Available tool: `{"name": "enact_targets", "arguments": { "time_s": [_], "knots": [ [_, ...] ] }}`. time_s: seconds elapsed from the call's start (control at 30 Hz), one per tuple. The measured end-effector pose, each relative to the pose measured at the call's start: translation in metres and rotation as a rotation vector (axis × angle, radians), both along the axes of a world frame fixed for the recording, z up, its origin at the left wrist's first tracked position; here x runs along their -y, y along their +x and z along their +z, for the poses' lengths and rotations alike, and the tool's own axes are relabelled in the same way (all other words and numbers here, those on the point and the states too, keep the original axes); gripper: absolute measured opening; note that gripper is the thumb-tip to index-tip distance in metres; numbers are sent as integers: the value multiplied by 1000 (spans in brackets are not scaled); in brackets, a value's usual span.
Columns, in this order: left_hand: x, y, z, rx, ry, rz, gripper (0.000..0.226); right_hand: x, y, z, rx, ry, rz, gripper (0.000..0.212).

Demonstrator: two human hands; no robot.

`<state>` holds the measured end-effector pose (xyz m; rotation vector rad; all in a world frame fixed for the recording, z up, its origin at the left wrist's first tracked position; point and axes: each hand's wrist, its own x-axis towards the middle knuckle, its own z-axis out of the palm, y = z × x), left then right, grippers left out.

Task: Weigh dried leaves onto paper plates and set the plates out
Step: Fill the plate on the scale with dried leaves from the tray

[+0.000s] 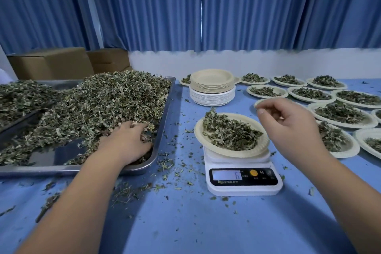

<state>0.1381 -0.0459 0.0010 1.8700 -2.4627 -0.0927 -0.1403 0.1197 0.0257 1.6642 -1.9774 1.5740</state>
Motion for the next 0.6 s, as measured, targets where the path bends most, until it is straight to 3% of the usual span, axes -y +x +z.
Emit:
{"name": "enact_targets", "arguments": {
  "time_s": [0.13, 0.33, 0.6],
  "knots": [
    [2, -1, 2, -44, 25, 15, 59, 40, 8, 33, -286, 173, 79, 26],
    [-1, 3, 4, -124, -28, -36, 44, 101, 28, 41, -639, 677, 247, 54],
    [8, 12, 6, -248, -56, -36, 32, 113, 21, 43, -642, 722, 246, 17]
  ]
}}
